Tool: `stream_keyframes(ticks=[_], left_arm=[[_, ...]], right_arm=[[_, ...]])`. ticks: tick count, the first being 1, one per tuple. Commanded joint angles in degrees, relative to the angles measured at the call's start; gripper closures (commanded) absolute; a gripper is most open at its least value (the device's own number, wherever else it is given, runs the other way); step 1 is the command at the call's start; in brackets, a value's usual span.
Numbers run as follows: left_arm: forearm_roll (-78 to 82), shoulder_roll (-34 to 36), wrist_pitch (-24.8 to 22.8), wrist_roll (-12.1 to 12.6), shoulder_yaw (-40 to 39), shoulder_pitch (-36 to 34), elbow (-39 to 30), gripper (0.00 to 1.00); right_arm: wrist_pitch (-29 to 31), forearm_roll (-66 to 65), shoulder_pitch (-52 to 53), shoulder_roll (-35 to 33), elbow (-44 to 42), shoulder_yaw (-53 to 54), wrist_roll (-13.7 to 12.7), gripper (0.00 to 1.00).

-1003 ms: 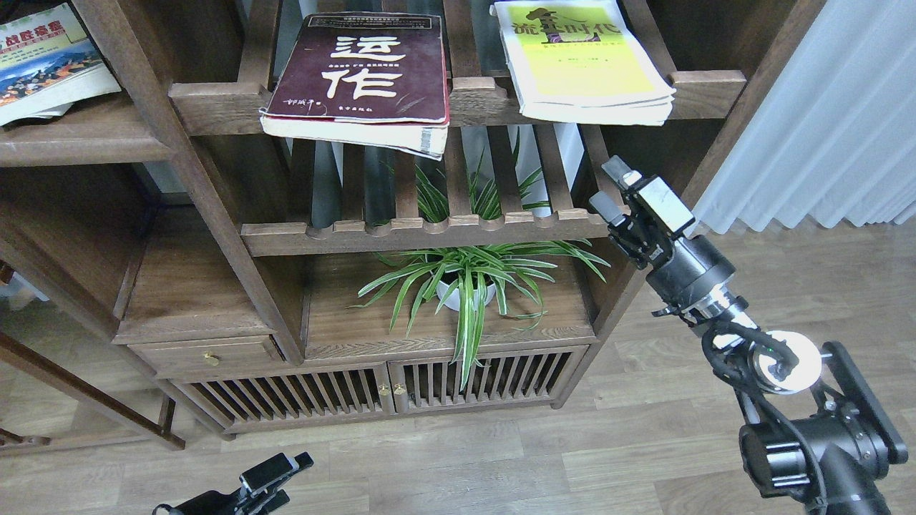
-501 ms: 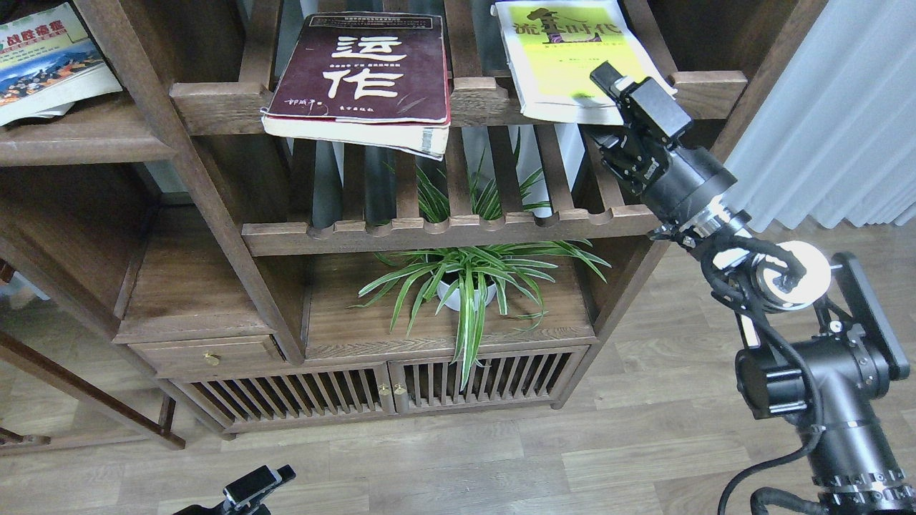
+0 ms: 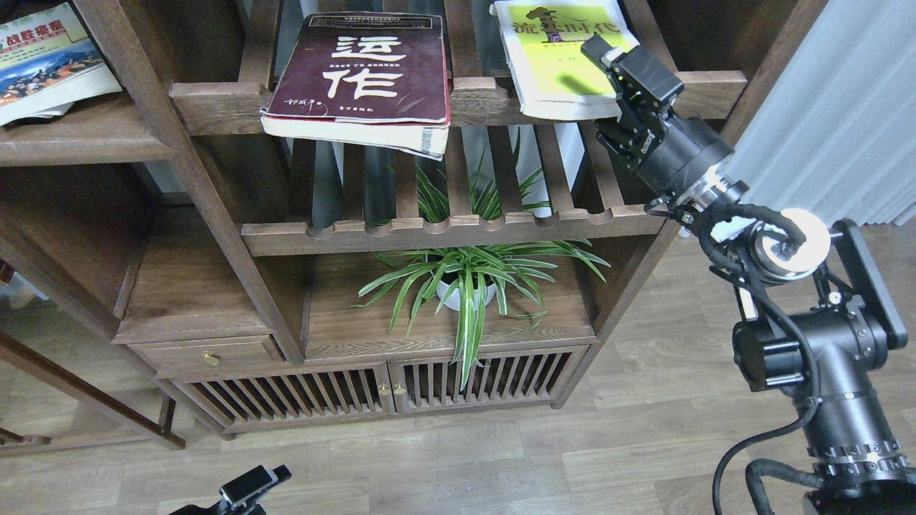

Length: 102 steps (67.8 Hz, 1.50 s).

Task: Organize books on shelf
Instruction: 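Grasp the yellow-green book and pull it down with the right gripper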

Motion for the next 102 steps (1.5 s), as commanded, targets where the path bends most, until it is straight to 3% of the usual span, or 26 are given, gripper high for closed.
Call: stream_keyframes(ticks=[1, 8, 27, 65, 84, 102], left_arm=[[0.0, 0.08, 0.01, 0.0, -0.01, 0.0, 0.08, 0.0], [0.0, 0.08, 0.01, 0.0, -0.01, 0.0, 0.08, 0.0], [0.0, 0.08, 0.01, 0.0, -0.01, 0.0, 0.25, 0.0], [0.17, -0.53, 0.01, 0.0, 0.08, 0.44, 0.78, 0.0], [-0.53, -1.41, 0.01, -0.53, -3.96, -0.09, -1.85, 0.0], [-0.53, -2.2, 0.01, -0.44, -5.46, -0.44, -10.37, 0.0]], right_arm=[[0.99, 0.25, -0.01, -0.37, -0.01, 0.36, 0.0, 0.8], [2.23, 0.6, -0.01, -0.55, -0.01, 0.45, 0.0, 0.96], [3.9, 1.65, -0.89, -2.48, 0.17, 2.9, 0.0, 0.98], [28.65, 21.16, -25.4, -11.09, 9.31, 6.69, 0.0, 0.99], [28.65, 22.4, -41.93, -9.6, 9.48, 1.25, 0.0, 0.98], [28.65, 20.91, -44.48, -5.47, 8.34, -9.48, 0.0, 0.98]])
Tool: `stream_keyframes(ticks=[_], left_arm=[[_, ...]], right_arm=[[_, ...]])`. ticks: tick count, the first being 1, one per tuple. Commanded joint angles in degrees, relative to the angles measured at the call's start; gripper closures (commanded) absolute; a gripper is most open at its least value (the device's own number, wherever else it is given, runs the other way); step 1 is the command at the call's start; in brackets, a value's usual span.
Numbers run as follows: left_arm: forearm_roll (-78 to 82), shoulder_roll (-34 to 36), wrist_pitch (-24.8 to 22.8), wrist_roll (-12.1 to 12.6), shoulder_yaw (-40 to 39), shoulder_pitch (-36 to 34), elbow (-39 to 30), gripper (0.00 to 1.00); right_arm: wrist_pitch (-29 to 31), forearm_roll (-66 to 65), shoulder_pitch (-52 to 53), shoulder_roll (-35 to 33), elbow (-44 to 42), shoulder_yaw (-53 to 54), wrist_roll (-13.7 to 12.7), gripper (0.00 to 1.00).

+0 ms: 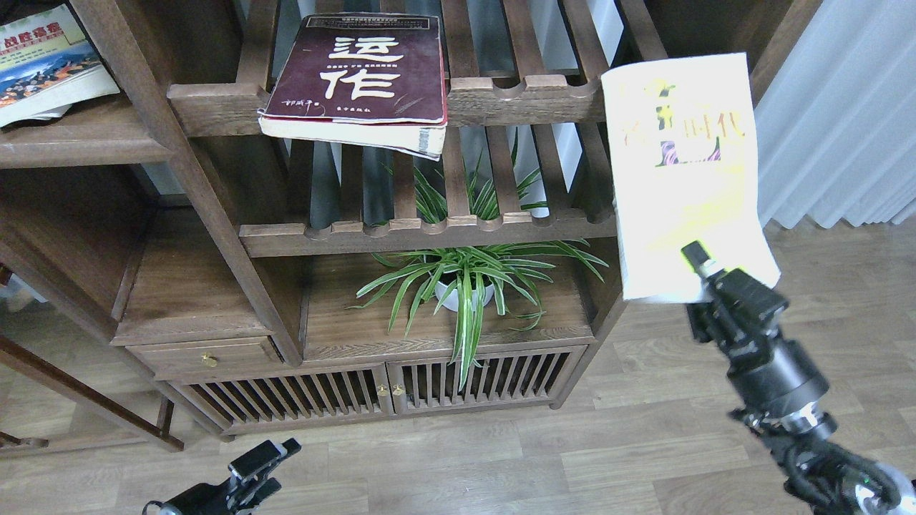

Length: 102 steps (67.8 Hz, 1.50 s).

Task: Organize books on shelf
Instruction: 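Grasp the yellow-green book and pull it down with the right gripper, then grasp the yellow-green book with the left gripper, taking it from the right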

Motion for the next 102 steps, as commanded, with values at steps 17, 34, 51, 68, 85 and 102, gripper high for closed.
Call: stream_keyframes(ticks=[17, 34, 51, 68, 85, 102], left_arm=[[-0.01, -0.76, -0.01, -0.42, -1.37, -0.43, -16.59, 0.04], [-0.01, -0.68, -0.01, -6.23, -3.12, -0.08, -24.68, 0.05], [0.08, -2.17, -0.01, -5.79, -3.65, -0.52, -26.61, 0.05], [0.17, -6.21, -0.01, -5.7, -4.62, -2.89, -25.47, 0.07], [0.34, -9.02, -0.01, -5.7, -4.88, -4.65, -23.01, 0.08], [0.52, -12.45, -0.01, -5.52, -4.88, -6.76, -19.93, 0.08]], right_arm=[[0.0, -8.51, 3.78, 9.46, -5.45, -7.59, 0.0, 0.98], [0.0, -11.5, 6.42, 14.21, -10.81, -10.93, 0.0, 0.98], [0.0, -13.87, 6.86, 16.76, -12.66, -12.69, 0.0, 0.98], [0.0, -16.68, 6.33, 18.78, -11.69, -14.19, 0.0, 0.98], [0.0, -19.93, 5.1, 18.78, -10.02, -14.45, 0.0, 0.98], [0.0, -20.82, 5.01, 18.78, -8.18, -15.86, 0.0, 0.99]])
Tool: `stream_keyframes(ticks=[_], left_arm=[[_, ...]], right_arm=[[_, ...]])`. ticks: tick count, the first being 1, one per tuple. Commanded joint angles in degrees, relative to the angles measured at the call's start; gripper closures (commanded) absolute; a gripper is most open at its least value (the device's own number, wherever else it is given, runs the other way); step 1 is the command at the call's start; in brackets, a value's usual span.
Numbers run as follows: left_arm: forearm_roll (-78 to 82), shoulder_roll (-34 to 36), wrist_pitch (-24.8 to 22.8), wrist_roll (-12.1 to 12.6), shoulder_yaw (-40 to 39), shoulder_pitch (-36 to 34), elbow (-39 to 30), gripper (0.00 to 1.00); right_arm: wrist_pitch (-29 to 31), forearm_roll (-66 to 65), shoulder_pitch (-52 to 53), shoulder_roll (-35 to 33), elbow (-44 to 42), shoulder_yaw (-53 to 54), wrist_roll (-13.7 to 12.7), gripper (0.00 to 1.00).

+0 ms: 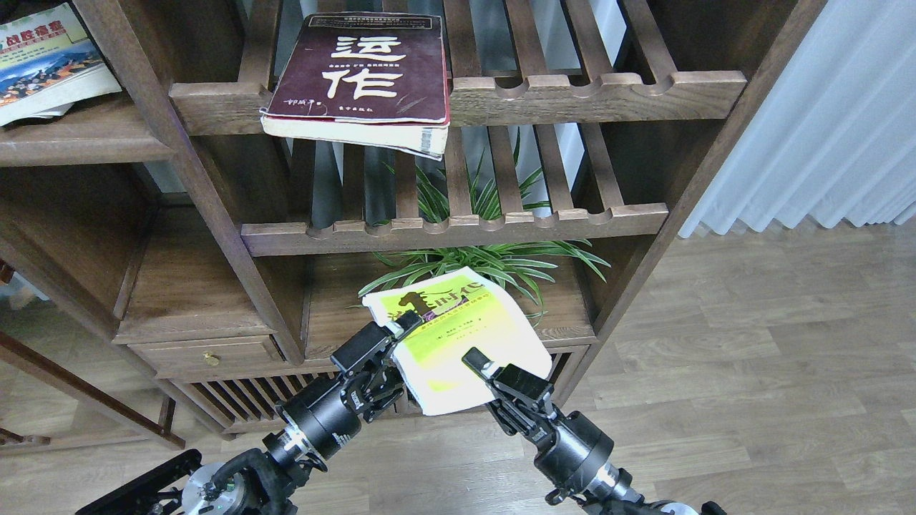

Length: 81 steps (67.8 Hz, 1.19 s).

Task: Organize books on shelf
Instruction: 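Grasp the yellow-green book with the left gripper, taking it from the right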

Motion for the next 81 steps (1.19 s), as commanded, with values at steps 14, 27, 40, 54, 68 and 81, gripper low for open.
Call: stream_keyframes(ticks=[14, 27, 40, 54, 68, 81], left_arm=[[-0.18, -5.15, 0.01, -0.17, -0.3, -3.98, 3.72, 0.24], [-0.44, -6.73, 0.01, -0.61, -2.15, -4.42, 3.81, 0.71], [-3.34, -6.91, 0.01, -0.7, -3.38, -4.42, 3.81, 0.98], [-3.34, -6.12, 0.01, 0.53, -3.47, -4.51, 3.46, 1.0], [-3.34, -2.87, 0.01, 1.15, -3.64, -4.07, 2.84, 1.0], [-3.34, 2.4, 0.01, 2.38, -3.56, -3.54, 1.61, 1.0]], right_arm=[[0.01, -1.39, 0.07, 0.0, 0.98, -0.81, -0.03, 0.98], [0.01, -1.57, 0.07, 0.0, 0.98, -0.81, -0.03, 0.98], [0.01, -1.66, 0.07, 0.0, 0.98, -0.81, -0.03, 0.98], [0.01, -1.83, 0.51, 0.0, 0.63, -0.72, -0.03, 0.92], [0.01, -7.02, 3.41, 0.0, -3.5, -0.46, -0.03, 0.13], [0.01, -7.9, 4.47, 0.0, -6.66, 0.42, -0.03, 0.0]])
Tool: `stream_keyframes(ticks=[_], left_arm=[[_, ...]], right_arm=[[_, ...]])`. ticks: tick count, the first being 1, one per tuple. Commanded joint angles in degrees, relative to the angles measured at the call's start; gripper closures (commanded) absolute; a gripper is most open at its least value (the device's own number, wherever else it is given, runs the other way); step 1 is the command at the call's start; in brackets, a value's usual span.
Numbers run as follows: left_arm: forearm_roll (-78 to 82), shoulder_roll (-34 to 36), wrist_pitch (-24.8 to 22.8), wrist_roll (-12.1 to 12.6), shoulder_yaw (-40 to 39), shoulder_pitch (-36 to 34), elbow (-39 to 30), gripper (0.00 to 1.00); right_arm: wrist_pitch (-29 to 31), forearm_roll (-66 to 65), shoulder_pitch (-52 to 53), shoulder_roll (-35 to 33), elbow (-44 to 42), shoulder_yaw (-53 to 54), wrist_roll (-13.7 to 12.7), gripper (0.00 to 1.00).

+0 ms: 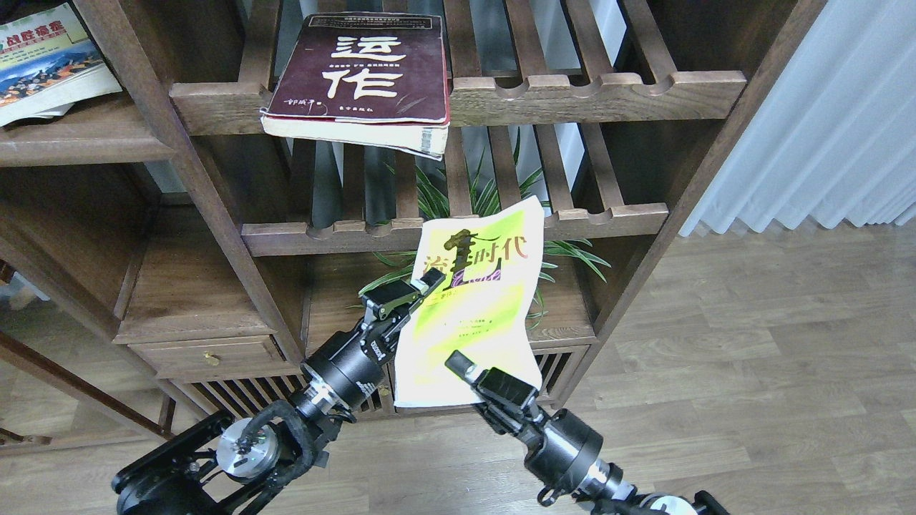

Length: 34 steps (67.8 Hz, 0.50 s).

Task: Organize books on shelf
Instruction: 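Grasp the yellow-green book with the left gripper, taking it from the right, then carry the yellow-green book with the left gripper onto the side shelf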

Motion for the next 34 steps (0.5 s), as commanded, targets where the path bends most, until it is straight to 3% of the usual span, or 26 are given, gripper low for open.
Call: stream_keyframes(ticks=[1, 16, 34], left_arm=[[0.08, 3.66, 0.0, 0.48, 0.04, 0.41, -1.01, 1.0], [0.25, 16.75, 0.0, 6.01, 1.18, 2.69, -5.31, 1.0], [3.24, 35.21, 0.0, 8.82, 1.01, 4.89, -10.68, 1.0]], right_arm=[[-0.01, -0.18, 0.45, -0.02, -2.0, 0.3, 0.01, 0.0], [-0.01, -0.18, 2.47, -0.02, -8.51, 0.21, 0.01, 0.0], [-0.01, -0.09, 4.58, -0.02, -13.34, -0.67, 0.01, 0.0]])
